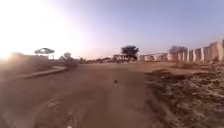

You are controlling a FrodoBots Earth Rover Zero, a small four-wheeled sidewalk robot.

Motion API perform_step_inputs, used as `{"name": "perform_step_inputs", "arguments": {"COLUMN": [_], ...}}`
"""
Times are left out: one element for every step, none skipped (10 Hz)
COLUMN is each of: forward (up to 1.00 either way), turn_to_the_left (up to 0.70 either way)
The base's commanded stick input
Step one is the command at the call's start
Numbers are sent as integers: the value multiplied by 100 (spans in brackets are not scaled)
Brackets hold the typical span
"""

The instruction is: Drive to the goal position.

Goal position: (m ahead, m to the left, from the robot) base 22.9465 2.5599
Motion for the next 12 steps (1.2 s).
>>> {"name": "perform_step_inputs", "arguments": {"forward": [70,70,70,70,70,70,70,70,70,70,70,70], "turn_to_the_left": [0,0,0,0,0,0,0,0,0,0,0,0]}}
